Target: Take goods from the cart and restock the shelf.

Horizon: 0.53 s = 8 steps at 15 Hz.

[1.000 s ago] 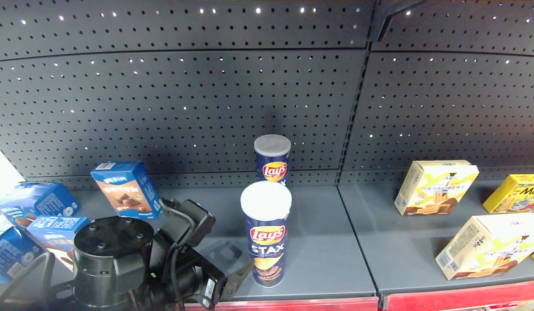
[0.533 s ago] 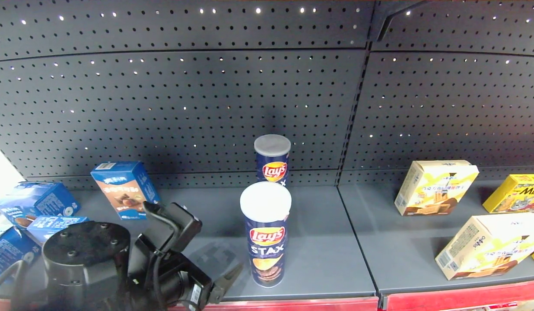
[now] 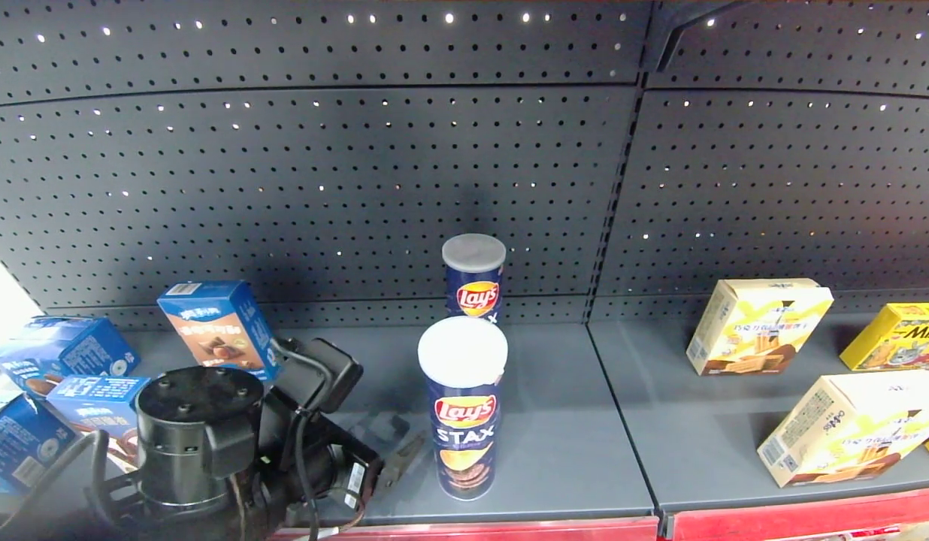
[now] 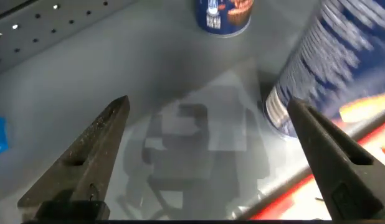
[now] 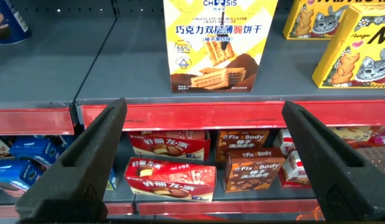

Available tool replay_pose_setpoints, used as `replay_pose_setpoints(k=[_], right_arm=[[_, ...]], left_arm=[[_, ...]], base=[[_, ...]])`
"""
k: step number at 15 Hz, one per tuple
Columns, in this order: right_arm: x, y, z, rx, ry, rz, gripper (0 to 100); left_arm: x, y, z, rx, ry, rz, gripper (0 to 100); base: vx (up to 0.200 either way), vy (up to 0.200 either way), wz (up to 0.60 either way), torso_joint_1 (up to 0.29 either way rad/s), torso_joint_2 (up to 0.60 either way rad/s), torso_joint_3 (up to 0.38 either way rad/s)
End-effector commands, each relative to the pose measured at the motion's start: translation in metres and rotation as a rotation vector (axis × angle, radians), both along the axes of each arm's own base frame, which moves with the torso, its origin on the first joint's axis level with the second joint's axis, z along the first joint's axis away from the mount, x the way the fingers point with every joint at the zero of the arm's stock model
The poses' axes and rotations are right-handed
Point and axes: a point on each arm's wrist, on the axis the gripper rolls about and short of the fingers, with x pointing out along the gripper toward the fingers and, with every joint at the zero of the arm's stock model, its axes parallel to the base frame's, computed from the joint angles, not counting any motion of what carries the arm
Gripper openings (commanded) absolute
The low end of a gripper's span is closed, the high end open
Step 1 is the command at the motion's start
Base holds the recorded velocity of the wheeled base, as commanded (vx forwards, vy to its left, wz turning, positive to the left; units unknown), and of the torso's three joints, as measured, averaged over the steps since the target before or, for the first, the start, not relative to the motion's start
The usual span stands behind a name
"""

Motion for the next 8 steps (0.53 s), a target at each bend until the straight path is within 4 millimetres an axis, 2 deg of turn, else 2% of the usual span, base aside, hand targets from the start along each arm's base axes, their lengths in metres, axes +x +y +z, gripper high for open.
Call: replay_pose_setpoints(k=[1,8], right_arm=[[0.0001,0.0000,0.0002,0.000,0.000,0.001,100],[0.0001,0.0000,0.0000,0.000,0.002,0.001,100]], left_arm=[[0.0127,-0.0090,-0.0124,0.027,0.036,0.001,100],[0.0143,-0.0097,-0.0137,0.029,0.037,0.001,100]], base=[[0.000,0.000,0.00,0.000,0.00,0.000],[0.000,0.000,0.00,0.000,0.00,0.000]])
